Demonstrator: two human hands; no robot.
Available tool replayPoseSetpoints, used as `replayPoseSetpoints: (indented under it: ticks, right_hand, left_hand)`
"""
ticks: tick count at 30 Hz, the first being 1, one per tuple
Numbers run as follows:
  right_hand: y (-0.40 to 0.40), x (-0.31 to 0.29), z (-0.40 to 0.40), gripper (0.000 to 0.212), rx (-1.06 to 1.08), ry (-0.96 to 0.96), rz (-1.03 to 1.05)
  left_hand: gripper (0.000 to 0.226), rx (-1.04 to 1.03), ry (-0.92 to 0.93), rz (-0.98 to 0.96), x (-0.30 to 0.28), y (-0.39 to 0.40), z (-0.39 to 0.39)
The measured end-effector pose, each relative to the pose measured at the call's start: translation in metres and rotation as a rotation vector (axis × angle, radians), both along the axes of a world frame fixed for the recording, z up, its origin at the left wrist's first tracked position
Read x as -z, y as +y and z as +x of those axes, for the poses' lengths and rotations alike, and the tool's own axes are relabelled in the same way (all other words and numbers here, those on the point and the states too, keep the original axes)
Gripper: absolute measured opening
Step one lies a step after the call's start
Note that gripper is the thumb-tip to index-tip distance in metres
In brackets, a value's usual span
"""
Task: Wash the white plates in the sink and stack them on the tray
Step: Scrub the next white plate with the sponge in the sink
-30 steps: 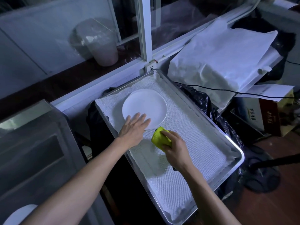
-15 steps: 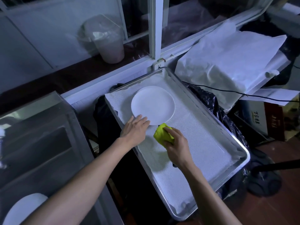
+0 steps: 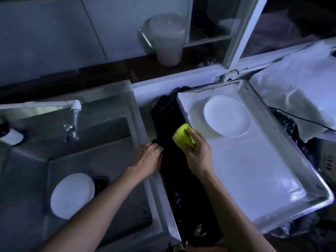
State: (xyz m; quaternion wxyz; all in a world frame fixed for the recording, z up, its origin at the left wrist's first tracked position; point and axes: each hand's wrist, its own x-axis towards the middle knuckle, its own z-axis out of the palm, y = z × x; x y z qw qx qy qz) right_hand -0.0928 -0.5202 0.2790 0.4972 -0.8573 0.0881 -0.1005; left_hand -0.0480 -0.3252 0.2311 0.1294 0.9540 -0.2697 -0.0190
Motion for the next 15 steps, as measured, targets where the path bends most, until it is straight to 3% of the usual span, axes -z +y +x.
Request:
replayPoseSetpoints:
  ticks: [6, 10, 15]
  right_hand:
    - [0.118, 0.013, 0.012, 0.059, -0.227, -0.009, -0.043]
    - [0.196, 0.035, 0.016, 0.06, -0.373, 0.035, -0.1]
    - [0.288, 0.065, 0.016, 0.062, -0.488, 0.131, -0.146]
  left_hand:
    - [0.033, -0.236, 0.118, 0.045, 0.012, 0.133, -0.031]
    - [0.04, -0.407, 0.186, -0.069, 0.025, 0.218, -0.056]
    - [0.033, -0.658, 0.382, -0.078, 0.056, 0.312, -0.084]
